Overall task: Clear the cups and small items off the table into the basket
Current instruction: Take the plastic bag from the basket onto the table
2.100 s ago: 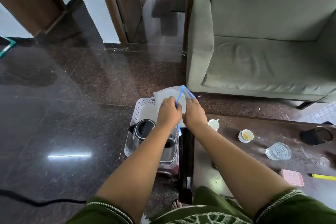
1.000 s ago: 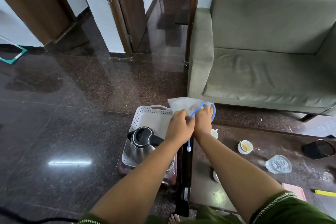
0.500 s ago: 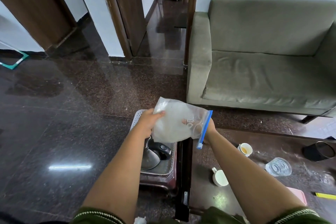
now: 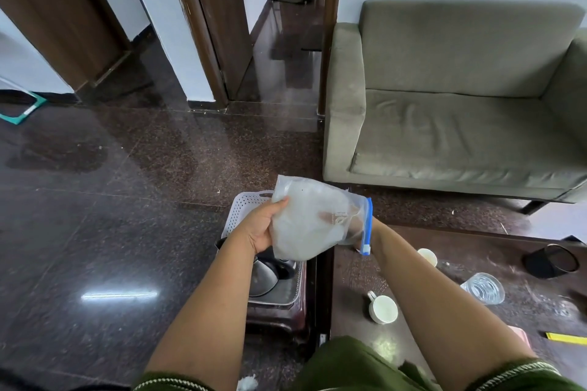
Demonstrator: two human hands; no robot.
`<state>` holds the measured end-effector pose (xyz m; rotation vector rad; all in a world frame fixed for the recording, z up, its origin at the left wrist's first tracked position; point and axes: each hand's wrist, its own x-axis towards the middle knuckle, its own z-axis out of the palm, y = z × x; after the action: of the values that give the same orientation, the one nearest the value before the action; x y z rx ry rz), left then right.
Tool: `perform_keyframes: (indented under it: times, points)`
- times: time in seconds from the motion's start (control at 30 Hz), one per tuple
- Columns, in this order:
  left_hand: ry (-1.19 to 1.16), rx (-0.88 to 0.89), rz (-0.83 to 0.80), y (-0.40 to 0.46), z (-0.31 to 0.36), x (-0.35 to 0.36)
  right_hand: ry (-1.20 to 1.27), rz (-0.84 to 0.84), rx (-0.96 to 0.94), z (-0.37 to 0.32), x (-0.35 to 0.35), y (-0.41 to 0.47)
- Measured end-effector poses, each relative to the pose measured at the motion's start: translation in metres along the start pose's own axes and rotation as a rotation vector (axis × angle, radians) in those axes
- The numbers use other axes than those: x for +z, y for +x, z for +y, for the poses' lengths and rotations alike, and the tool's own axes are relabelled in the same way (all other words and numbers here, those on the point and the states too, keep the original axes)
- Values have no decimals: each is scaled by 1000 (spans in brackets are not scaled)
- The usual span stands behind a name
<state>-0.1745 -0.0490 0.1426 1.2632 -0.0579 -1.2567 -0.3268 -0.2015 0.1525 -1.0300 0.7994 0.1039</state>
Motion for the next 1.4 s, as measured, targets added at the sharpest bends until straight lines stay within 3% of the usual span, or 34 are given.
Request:
perform_keyframes:
  times: [0.13,0.23,0.4,0.57,0.83,0.97,1.07,1.13,1.27,1.4]
  points:
    - [78,64,134,6,-6,-2,23,57,-44,-8,-1,-9]
    - [95,95,168,5,-8,-6,85,-12,-29,-6,-4,-16]
    - [153,131,1,1,-6,-13,60,173,40,-7,-8,-11]
    - [181,145,262,12,-11,-20,56,263,-25,3,-27,7]
    - [181,199,441,29,-12,-20,249,436,-42,6,-93,14]
    - [194,183,476,44,-6,-19,602,328,-90,9,-127,13]
    - [177,185,448,53,-1,-17,842,39,-131,8,-134,27]
    - [157,174,387,55,1,-13,748,-70,-23,8,-119,40]
    - [102,124,260,54,7,-19,416,12,105,5,-71,64]
    - [17,29,94,65,21,-45,378,-60,165,7,-46,102]
